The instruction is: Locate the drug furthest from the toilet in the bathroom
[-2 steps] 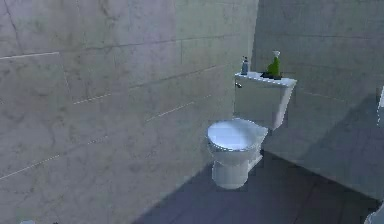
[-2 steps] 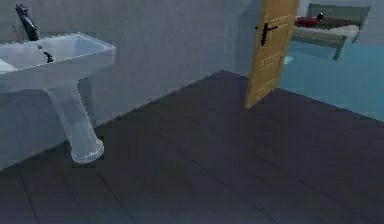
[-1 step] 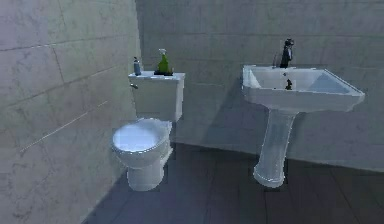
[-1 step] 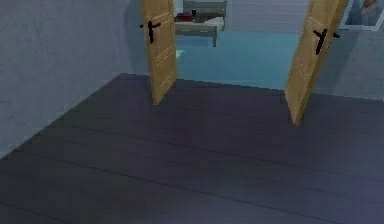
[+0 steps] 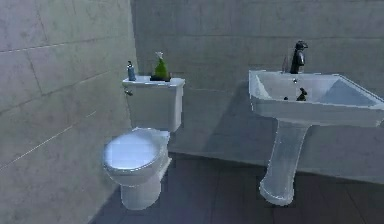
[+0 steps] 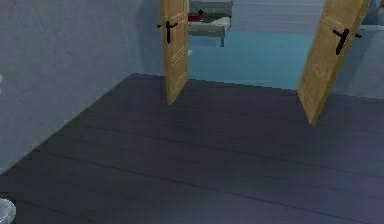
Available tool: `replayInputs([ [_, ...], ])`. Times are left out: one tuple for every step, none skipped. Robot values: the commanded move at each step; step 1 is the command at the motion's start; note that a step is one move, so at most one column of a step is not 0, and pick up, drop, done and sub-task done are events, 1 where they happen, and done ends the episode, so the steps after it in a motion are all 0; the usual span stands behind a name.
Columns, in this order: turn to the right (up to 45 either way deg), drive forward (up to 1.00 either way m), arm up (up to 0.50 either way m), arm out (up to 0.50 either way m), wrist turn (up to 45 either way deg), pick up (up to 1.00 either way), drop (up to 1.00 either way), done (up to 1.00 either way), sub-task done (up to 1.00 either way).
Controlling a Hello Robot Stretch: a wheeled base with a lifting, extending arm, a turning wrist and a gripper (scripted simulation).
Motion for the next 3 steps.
replayInputs([
  [12.0, 0.0, 0.0, 0.0, 0.0, 0.0, 0.0, 0.0, 0.0],
  [0.0, 0.55, 0.0, 0.0, 0.0, 0.0, 0.0, 0.0, 0.0],
  [-24.0, 0.0, 0.0, 0.0, 0.0, 0.0, 0.0, 0.0, 0.0],
])
